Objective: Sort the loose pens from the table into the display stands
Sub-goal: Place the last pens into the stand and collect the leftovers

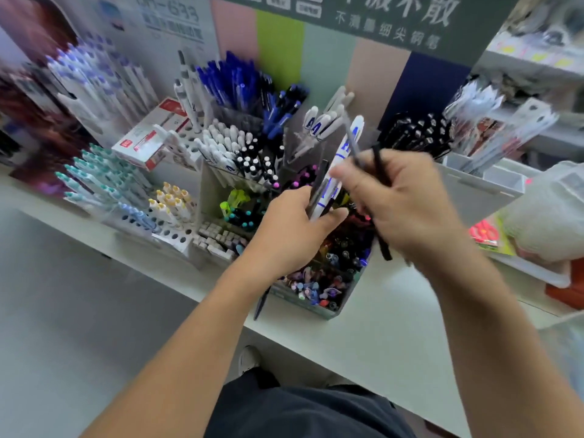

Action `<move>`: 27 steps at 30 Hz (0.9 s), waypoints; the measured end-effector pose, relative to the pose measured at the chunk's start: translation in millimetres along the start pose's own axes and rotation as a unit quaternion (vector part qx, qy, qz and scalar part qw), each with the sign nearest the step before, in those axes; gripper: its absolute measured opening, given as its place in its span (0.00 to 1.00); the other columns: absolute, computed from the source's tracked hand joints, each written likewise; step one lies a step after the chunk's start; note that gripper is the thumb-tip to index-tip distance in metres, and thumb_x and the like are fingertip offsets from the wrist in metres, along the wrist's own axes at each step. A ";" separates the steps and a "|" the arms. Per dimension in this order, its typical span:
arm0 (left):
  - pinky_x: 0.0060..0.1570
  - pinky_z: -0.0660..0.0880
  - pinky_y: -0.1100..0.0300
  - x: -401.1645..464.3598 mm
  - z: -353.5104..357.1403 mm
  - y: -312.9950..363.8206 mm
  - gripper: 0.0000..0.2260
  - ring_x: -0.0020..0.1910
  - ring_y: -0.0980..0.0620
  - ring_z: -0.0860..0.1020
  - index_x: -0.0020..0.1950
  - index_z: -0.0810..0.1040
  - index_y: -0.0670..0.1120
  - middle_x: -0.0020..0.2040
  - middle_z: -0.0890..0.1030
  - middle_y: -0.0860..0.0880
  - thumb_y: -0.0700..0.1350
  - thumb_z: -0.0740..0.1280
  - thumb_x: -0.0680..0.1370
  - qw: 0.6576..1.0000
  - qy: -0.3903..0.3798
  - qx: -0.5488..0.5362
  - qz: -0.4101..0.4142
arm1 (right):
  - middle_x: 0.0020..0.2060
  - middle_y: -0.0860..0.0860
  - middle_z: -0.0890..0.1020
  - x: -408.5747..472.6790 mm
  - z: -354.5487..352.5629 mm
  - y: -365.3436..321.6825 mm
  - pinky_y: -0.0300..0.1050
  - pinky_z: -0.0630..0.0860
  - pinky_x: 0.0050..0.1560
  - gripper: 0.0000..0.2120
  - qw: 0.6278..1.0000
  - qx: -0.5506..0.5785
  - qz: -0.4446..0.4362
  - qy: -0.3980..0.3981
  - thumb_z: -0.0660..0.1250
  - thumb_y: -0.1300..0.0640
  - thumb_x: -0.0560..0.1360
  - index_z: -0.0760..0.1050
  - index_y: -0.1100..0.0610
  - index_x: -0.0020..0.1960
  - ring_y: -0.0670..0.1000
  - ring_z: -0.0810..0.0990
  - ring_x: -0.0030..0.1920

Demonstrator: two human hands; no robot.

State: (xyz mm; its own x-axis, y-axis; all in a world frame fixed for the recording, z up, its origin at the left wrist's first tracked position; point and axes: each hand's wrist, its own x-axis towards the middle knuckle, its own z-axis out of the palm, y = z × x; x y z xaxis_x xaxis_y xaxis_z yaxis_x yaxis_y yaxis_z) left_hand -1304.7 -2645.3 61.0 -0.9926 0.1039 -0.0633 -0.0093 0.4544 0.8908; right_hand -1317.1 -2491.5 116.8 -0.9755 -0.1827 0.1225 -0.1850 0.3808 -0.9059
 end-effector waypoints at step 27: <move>0.24 0.54 0.65 16.3 11.3 23.9 0.22 0.23 0.55 0.54 0.52 0.79 0.35 0.26 0.59 0.54 0.54 0.71 0.72 0.946 -0.119 -0.298 -0.049 | 0.29 0.52 0.67 10.5 -41.6 11.8 0.36 0.60 0.19 0.12 0.936 0.235 0.088 0.245 0.61 0.54 0.85 0.71 0.55 0.43 0.47 0.65 0.24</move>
State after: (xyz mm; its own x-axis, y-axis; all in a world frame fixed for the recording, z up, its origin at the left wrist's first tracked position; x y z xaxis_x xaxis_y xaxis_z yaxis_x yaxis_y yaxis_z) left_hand -1319.7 -2622.7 76.1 -0.9286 0.3156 -0.1954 -0.2375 -0.1006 0.9662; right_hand -1334.4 -2451.2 124.2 -0.9445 0.3278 0.0217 -0.0562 -0.0962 -0.9938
